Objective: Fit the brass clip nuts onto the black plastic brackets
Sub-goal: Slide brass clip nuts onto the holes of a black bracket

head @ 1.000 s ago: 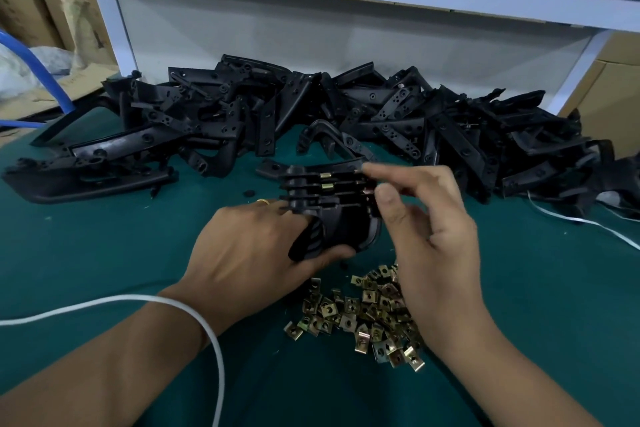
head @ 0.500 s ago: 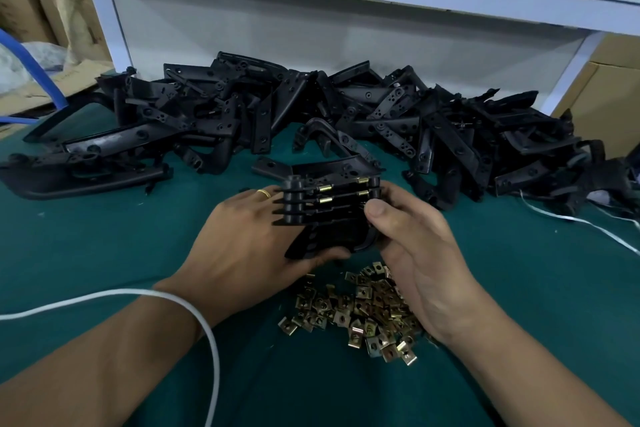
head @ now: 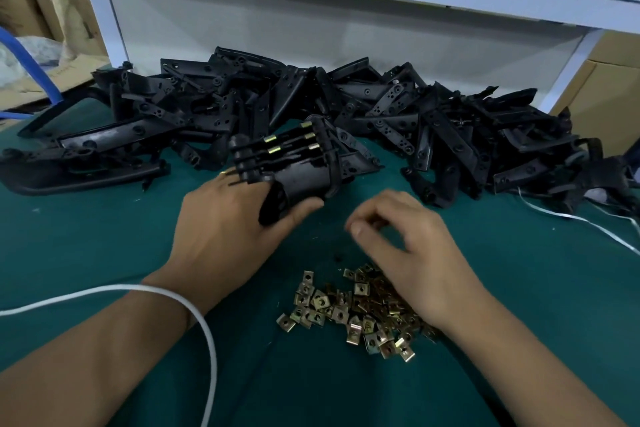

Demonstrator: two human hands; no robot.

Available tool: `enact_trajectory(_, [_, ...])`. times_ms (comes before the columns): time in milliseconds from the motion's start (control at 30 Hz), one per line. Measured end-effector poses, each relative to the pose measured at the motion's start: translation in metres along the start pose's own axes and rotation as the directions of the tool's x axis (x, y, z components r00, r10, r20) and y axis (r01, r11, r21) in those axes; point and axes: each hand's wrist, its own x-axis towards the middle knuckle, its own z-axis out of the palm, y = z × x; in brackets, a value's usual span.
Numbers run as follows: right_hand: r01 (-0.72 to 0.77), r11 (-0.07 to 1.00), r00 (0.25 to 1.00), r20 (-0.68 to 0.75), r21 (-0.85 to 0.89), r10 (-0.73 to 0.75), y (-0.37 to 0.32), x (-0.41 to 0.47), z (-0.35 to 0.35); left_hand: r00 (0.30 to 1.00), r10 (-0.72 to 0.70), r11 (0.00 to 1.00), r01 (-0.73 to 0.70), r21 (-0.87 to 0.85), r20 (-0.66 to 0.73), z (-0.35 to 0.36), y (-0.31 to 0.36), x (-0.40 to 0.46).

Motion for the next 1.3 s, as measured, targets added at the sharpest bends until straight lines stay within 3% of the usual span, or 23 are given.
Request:
enact_trajectory(67, [0.057, 0.982, 0.989, 0.143, -0.182, -0.031, -0.003, 0.000, 0.000, 0.999, -0.049, 0.999, 0.049, 0.009, 0.024, 0.001, -0.003, -0.001])
enact_trajectory(233, [0.091, 0.989, 0.954, 0.295, -0.119, -0.052, -0.010, -0.002, 0.000, 0.995, -0.082, 0.997, 0.082, 0.015, 0.049, 0.002, -0.004, -0.002])
enact_trajectory(567, [0.063, 0.995, 0.938, 0.344, -0.073, -0.034, -0.018, -0.002, 0.001, 0.997, -0.059, 0.998, 0.059, 0.010, 0.048, 0.004, -0.007, -0.003])
enact_trajectory(700, [-0.032, 0.993, 0.939, 0.343, 0.109, -0.008, -0.018, -0.002, 0.001, 0.998, -0.038, 0.999, 0.038, 0.006, 0.042, 0.006, -0.008, -0.005])
enact_trajectory(767, [-0.050, 0.969, 0.961, 0.277, 0.244, -0.020, -0.018, -0.001, 0.000, 0.999, -0.006, 1.000, 0.007, -0.006, 0.040, 0.007, -0.008, -0.005])
enact_trajectory(867, [0.027, 0.936, 0.996, 0.069, 0.352, -0.054, -0.018, 0.001, 0.000, 0.998, 0.034, 0.999, -0.033, -0.026, 0.047, 0.009, -0.009, -0.006])
enact_trajectory(1000, [0.133, 0.933, 0.984, -0.159, 0.334, -0.083, -0.020, 0.003, 0.004, 0.986, 0.144, 0.988, -0.140, -0.058, 0.078, 0.015, -0.010, -0.008])
enact_trajectory(1133, [0.226, 0.931, 0.939, -0.318, 0.286, -0.131, -0.021, 0.003, 0.010, 0.955, 0.206, 0.973, -0.222, 0.055, 0.214, 0.020, -0.011, -0.009])
enact_trajectory(1300, [0.166, 0.937, 0.907, -0.420, 0.306, -0.023, -0.021, 0.001, 0.010, 0.936, 0.228, 0.959, -0.263, 0.104, 0.269, 0.021, -0.010, -0.010])
